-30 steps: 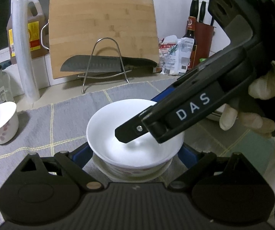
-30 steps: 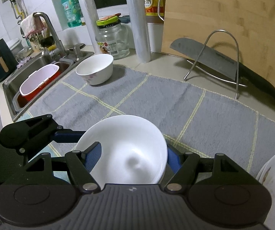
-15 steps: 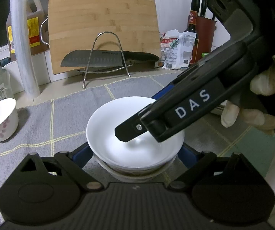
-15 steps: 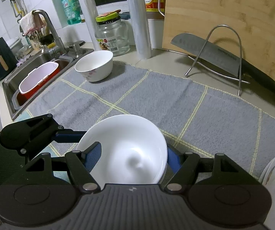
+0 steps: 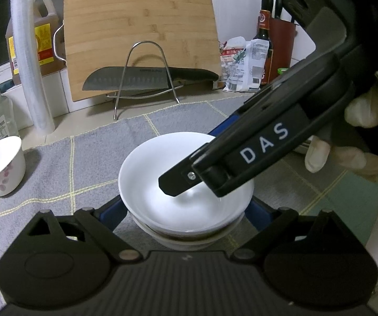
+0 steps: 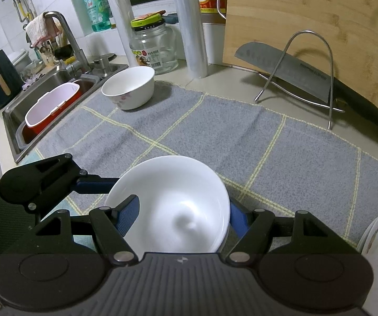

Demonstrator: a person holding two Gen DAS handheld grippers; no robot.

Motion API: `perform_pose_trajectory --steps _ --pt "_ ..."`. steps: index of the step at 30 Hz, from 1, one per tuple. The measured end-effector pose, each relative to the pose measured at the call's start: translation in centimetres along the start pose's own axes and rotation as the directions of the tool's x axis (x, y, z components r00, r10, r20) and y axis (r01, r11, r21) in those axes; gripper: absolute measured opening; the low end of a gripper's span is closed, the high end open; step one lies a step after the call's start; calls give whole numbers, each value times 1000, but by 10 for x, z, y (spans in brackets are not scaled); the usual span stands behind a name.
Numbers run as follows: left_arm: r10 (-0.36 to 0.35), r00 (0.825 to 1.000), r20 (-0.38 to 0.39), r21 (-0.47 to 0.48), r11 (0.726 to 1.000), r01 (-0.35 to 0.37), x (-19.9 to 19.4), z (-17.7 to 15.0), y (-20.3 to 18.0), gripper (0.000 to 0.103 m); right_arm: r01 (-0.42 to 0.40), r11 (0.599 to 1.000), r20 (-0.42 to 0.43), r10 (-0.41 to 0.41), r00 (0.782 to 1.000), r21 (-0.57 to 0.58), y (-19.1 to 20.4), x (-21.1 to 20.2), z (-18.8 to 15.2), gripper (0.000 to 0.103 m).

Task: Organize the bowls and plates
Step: 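Lower the bowl into the placed bowl and open the right tool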

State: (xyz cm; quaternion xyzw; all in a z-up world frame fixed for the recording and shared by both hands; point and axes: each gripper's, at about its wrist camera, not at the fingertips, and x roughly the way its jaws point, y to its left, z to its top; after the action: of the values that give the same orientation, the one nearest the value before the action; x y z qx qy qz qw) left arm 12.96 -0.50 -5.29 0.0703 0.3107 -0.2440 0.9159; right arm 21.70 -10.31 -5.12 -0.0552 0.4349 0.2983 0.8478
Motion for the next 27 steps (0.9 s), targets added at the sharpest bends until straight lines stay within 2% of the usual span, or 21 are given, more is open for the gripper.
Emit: perform_pose_trajectory --steps 6,11,20,27 --pt "3 1000 -4 17 1000 -3 2 0 -2 98 0 1000 -1 0 1000 -2 1 -1 -1 78" --pt "3 1000 -4 27 1000 -3 2 0 -2 98 -15 1000 24 15 1000 -4 2 -7 1 91" --pt "10 1000 7 39 999 -11 -7 -2 -3 98 5 1000 46 -5 999 -3 3 -12 0 102" --pt "22 999 36 -2 1000 -22 -21 -5 7 101 16 1000 70 -17 997 8 4 -16 0 103"
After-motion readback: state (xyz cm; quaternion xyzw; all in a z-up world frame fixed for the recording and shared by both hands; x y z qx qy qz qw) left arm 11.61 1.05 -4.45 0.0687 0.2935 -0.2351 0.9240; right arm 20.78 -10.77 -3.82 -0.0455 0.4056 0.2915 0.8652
